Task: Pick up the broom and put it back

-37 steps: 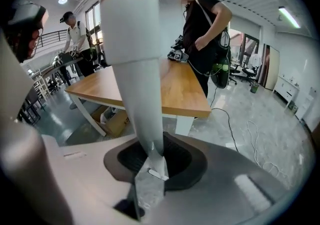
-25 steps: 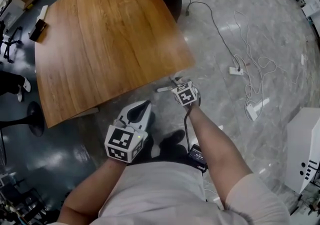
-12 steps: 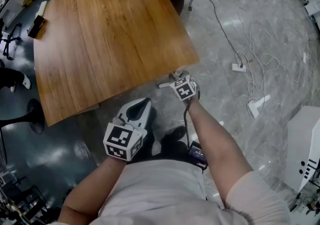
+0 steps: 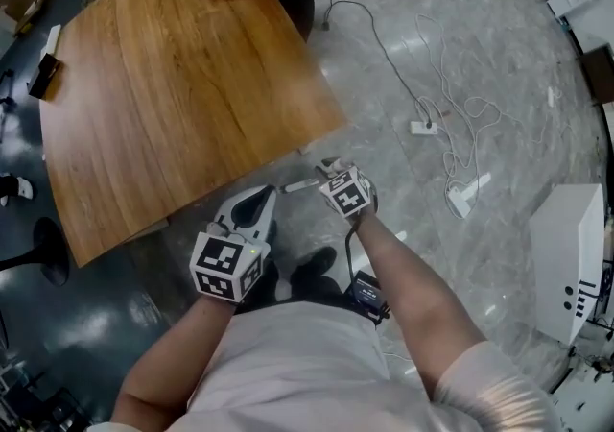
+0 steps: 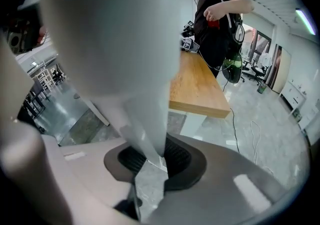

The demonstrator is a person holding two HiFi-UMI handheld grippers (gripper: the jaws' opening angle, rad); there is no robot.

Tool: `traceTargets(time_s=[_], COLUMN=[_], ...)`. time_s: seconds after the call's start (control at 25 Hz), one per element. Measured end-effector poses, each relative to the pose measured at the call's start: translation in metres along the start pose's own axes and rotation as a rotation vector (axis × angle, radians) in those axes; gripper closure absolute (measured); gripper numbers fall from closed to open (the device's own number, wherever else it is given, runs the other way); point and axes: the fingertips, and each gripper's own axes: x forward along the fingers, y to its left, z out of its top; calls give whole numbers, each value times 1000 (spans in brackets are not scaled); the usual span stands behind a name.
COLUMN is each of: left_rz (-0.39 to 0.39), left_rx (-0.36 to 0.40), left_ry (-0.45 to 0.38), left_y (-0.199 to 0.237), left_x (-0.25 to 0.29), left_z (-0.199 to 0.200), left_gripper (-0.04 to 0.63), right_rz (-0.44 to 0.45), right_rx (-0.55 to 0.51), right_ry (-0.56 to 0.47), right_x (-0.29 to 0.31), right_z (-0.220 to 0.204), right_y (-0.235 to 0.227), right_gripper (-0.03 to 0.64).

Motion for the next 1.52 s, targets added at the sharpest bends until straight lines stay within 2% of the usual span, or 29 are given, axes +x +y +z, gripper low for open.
traceTargets(time_s=[0.16,0.36,0.64,0.84,1.12,1.36,1.52], left_rz=[-19,4,59,53,-9,-99,-168], left_rx=[10,22,13,14,39,87,129], left_ry=[-5,16,28,27,24,19,14], left_y=[-7,10,36,36,9,-41,-84], left_x=[2,-5,-19,-17,-9,9,16], left_z=[5,-1,-7,-7,8,29,40], left_gripper=[591,591,591,591,591,591,591], right_rz=[7,6,-39,-63,-63,-75,-123], right_rx=[-1,38,69,69,66,128,183], right_ry=[80,152,135,95,-2,-183,-325], right_x=[2,48,79,74,14,-95,-184], right_z=[-18,-29,-8,4,16,37,54], right_y=[-4,-14,-26,-29,-9,3,8], right_gripper=[538,534,528,471,472,491,538])
